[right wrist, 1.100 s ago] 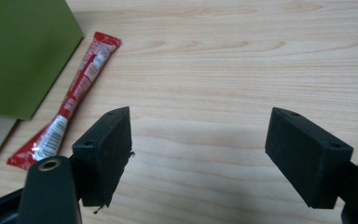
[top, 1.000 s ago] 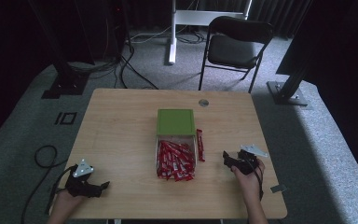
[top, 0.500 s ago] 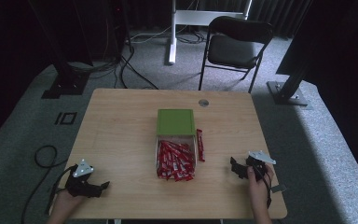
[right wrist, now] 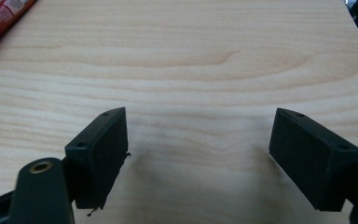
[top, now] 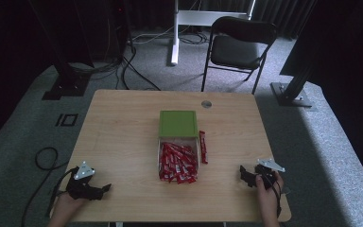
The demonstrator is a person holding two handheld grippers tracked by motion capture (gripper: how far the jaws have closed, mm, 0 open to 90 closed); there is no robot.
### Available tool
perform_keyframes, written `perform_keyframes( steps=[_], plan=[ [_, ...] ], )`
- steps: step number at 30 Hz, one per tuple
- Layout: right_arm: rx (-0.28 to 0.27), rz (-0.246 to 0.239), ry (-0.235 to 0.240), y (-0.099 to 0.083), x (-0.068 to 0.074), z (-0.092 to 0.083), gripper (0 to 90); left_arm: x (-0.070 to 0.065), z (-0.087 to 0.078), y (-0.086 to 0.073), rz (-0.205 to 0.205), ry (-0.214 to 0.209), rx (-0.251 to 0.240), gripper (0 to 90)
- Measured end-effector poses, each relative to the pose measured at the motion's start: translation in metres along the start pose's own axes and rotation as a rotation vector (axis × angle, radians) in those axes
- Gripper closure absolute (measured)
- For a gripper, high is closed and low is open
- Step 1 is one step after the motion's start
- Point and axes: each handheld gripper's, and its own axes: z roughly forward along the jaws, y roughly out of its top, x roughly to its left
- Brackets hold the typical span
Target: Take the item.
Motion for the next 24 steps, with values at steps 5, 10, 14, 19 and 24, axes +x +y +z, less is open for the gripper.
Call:
perform_keyframes(
  steps=[5,10,14,19,24],
  plan=[
    [0.015,0.008,0.000,-0.004,-0.003,-0.004,19.1,0.000,0.000,0.000,0.000,0.000,0.000,0.8],
    [0.031,-0.007,-0.012,-0.007,-0.007,-0.007,17.9,0.000,0.000,0.000,0.000,0.000,0.000,0.8],
    [0.038,-0.011,-0.039,-0.010,-0.012,-0.011,17.8,0.000,0.000,0.000,0.000,0.000,0.000,0.8],
    [0.039,-0.011,-0.046,-0.013,-0.014,-0.015,17.8,0.000,0.000,0.000,0.000,0.000,0.000,0.8],
    [0.044,-0.021,-0.056,-0.017,-0.014,-0.018,16.9,0.000,0.000,0.000,0.000,0.000,0.000,0.8]
  ],
)
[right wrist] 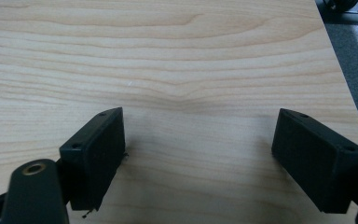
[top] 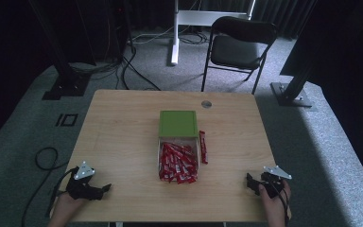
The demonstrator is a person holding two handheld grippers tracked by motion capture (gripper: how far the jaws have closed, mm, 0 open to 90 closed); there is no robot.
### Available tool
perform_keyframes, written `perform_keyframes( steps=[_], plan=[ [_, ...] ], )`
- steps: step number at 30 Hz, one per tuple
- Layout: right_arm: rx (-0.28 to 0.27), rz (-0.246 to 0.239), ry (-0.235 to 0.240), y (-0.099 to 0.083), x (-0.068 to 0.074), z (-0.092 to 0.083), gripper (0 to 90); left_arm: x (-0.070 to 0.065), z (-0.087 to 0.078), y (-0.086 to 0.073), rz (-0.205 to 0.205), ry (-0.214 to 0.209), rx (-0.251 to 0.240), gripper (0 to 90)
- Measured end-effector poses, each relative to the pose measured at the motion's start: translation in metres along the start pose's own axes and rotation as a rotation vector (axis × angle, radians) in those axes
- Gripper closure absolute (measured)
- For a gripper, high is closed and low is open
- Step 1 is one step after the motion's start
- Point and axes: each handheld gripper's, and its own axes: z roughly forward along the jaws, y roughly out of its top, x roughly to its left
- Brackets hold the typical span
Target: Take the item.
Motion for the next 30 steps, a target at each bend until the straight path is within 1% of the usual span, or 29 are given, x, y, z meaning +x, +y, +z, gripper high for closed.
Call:
perform_keyframes(
  steps=[6,9,15,30],
  plan=[
    [-0.001,-0.001,0.004,-0.0023,-0.0002,-0.0023,16.9,0.0000,0.0000,0.0000,0.000,0.000,0.000,0.8],
    [0.000,0.005,-0.004,-0.0034,-0.0005,-0.0034,16.8,0.0000,0.0000,0.0000,0.000,0.000,0.000,0.8],
    [0.004,0.011,-0.011,-0.0032,-0.0007,-0.0029,14.6,0.0000,0.0000,0.0000,0.000,0.000,0.000,0.8],
    [0.003,0.011,-0.012,-0.0032,-0.0007,-0.0029,14.5,0.0000,0.0000,0.0000,0.000,0.000,0.000,0.8]
  ],
)
